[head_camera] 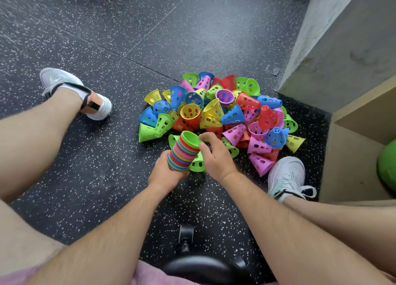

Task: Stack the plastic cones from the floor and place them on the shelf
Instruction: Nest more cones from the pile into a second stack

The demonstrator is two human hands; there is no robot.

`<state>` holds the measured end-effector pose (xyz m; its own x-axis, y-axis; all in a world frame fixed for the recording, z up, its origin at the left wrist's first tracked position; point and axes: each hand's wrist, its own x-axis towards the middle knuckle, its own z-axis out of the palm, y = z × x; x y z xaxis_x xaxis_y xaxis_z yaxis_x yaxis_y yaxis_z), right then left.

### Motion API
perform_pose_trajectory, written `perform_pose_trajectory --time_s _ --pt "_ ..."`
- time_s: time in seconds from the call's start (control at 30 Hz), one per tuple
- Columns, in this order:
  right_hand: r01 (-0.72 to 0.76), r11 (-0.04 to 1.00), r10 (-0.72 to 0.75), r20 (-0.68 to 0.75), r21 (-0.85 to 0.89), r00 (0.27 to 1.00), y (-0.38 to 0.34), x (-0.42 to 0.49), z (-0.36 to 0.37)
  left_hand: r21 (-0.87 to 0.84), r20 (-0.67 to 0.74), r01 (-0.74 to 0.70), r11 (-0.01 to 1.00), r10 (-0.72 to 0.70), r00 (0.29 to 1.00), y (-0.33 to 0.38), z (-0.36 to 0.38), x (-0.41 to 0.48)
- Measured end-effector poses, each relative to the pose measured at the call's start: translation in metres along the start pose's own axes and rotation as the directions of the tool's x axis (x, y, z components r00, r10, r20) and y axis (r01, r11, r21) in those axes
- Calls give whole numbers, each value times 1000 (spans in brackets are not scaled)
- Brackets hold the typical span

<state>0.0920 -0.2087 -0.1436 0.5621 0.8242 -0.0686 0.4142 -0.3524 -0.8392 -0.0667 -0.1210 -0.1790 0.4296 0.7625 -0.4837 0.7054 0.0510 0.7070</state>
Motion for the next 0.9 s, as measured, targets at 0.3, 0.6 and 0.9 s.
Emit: perform_pose_trajectory --time_s 0.3,0.6,0.9 --pt "-28 924 134 255 -382 957 35 -22 10 22 -24 4 1000 -4 1000 -12 -12 -1" --pt "-70 922 121 111 -381 986 26 -19 7 33 -30 13 999 -12 999 -17 -11 1" --pt "-210 969 170 -273 -127 947 5 12 -20 -9 -10 -3 1000 3 1000 -16 -9 2"
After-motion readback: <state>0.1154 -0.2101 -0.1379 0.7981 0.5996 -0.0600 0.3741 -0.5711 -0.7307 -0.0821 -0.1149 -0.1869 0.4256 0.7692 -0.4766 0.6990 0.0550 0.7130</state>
